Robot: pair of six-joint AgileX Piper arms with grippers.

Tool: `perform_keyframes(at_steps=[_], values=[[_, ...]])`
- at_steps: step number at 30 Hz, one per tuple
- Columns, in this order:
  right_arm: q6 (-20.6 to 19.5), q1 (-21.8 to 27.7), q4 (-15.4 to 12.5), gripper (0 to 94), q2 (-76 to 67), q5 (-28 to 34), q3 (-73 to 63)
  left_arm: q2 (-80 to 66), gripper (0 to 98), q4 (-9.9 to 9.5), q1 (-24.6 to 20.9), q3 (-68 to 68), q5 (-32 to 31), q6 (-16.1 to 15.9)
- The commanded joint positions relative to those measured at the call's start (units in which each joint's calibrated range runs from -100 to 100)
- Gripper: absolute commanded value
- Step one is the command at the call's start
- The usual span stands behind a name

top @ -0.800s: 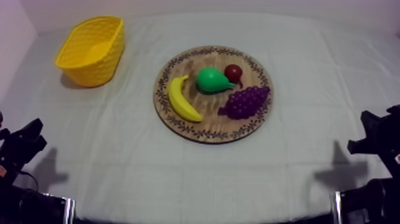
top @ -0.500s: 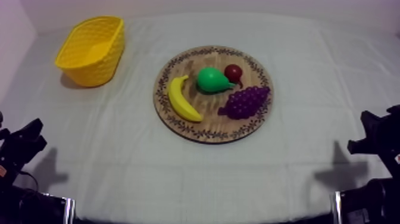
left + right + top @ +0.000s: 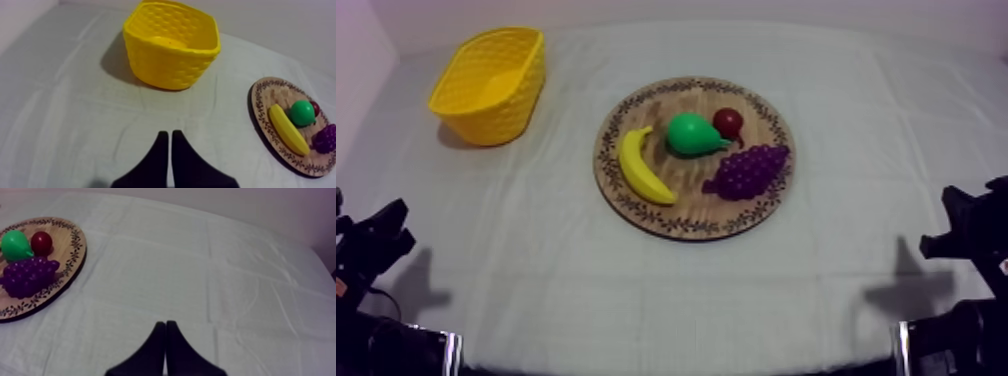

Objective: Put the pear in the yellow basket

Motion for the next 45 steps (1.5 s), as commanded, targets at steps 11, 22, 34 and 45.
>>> perform_keyframes(at_steps=[11,22,34,45], values=[[-0.01,-0.01,0.00,0.3,-0.02,0.01,0.04,1.35,0.1,-1.20,1.00,-0.62,-2.71,-10.84],[0.02,-0.01,0.00,0.3,-0.02,0.01,0.04,30.45,0.1,-2.49,3.26,-31.92,-10.61,-18.55],[0.02,-0.01,0.00,0.3,-0.02,0.01,0.04,63.68,0.1,1.01,11.94,-68.34,-7.98,-30.29],[0.01,-0.01,0.00,0.3,-0.02,0.01,0.04,87.14,0.3,1.47,20.37,-82.46,-6.26,-31.60]])
